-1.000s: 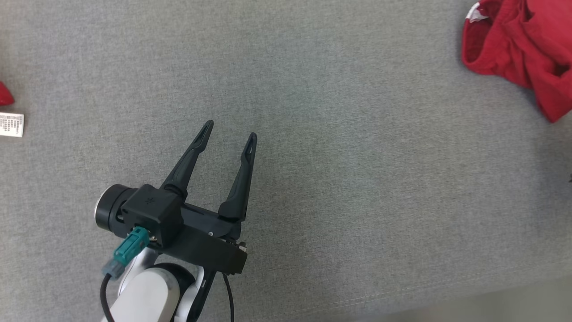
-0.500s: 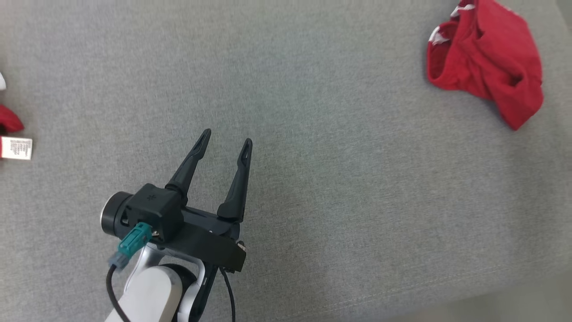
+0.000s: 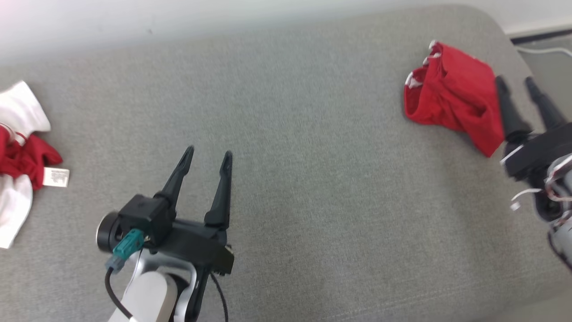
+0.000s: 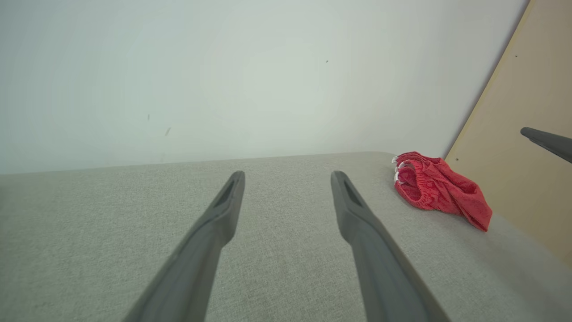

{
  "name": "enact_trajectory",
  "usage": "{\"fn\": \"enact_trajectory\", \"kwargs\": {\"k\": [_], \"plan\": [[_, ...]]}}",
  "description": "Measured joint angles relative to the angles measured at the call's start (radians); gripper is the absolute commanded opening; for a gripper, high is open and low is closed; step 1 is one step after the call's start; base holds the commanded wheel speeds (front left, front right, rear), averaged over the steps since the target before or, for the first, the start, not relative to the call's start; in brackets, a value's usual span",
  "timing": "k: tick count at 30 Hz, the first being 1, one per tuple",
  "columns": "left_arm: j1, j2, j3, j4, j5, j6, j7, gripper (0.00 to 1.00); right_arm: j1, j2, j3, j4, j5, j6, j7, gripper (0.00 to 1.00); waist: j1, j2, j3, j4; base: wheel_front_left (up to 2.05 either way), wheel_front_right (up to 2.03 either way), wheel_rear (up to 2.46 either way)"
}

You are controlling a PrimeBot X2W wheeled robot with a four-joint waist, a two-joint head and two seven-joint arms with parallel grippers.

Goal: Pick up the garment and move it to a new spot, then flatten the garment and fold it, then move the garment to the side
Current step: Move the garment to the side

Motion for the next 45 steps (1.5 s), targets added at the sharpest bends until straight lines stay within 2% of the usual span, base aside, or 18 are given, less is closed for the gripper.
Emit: {"fn": "enact_trajectory", "kwargs": {"k": [6, 13, 15, 22, 27, 35, 45], "plan": [[0.064, -0.007, 0.03, 0.03, -0.002, 0.008, -0.03, 1.0, 0.1, 0.03, 0.013, -0.117, -0.051, -0.061, 0.0, 1.0, -0.0001, 0.0, -0.072, 0.017, 0.0, 0.0, 0.0], [0.145, -0.02, 0.082, 0.037, -0.004, 0.015, -0.065, 1.0, 0.228, 0.043, 0.001, -0.265, -0.134, -0.18, 0.0, 1.0, -0.0001, 0.0001, -0.137, 0.046, 0.0, 0.0, 0.0], [0.171, -0.02, 0.103, 0.034, -0.004, 0.016, -0.079, 1.0, 0.268, 0.051, -0.005, -0.311, -0.153, -0.201, 0.0, 1.0, 0.0, 0.0001, -0.151, 0.054, 0.0, 0.0, 0.0], [0.253, -0.019, 0.16, 0.022, 0.007, 0.017, -0.096, 1.0, 0.397, 0.07, -0.041, -0.435, -0.244, -0.222, 0.0, 1.0, 0.0, 0.0001, -0.183, 0.075, 0.0, 0.0, 0.0], [0.312, -0.032, 0.212, 0.017, 0.017, 0.017, -0.108, 1.0, 0.484, 0.088, -0.09, -0.494, -0.308, -0.222, 0.0, 1.0, 0.0001, 0.0001, -0.193, 0.083, 0.0, 0.0, 0.0], [0.363, -0.059, 0.253, 0.01, 0.035, 0.017, -0.116, 1.0, 0.621, 0.16, -0.263, -0.496, -0.432, -0.222, 0.0, 1.0, 0.0001, 0.0001, -0.202, 0.093, 0.0, 0.0, 0.0], [0.399, -0.074, 0.292, 0.003, 0.075, 0.017, -0.117, 1.0, 0.719, 0.235, -0.344, -0.554, -0.546, -0.222, 0.0, 1.0, 0.0001, 0.0002, -0.201, 0.103, 0.0, 0.0, 0.0]]}}
